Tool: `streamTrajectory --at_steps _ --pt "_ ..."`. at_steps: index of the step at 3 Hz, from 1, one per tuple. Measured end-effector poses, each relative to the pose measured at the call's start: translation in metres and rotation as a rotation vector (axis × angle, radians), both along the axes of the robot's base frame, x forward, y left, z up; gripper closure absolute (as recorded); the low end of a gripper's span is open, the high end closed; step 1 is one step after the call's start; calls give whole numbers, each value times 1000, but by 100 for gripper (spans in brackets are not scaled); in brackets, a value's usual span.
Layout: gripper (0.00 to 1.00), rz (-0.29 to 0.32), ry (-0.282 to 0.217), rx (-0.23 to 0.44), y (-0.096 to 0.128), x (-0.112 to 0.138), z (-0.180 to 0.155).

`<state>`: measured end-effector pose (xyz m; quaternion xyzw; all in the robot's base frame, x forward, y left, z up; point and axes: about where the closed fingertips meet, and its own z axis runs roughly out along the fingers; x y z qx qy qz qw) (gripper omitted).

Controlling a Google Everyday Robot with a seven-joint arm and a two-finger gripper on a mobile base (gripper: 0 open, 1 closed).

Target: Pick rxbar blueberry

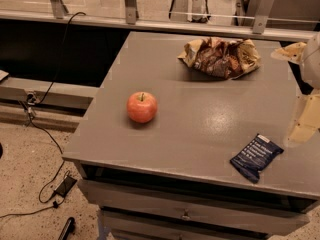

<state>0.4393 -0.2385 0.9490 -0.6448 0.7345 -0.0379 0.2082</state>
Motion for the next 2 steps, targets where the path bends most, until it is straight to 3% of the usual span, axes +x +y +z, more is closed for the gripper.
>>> streamTrajectory --at_steps 1,2 --pt "0 117 -40 34 -8 -2 -15" --pt "0 190 -64 3 -8 -4 -13"
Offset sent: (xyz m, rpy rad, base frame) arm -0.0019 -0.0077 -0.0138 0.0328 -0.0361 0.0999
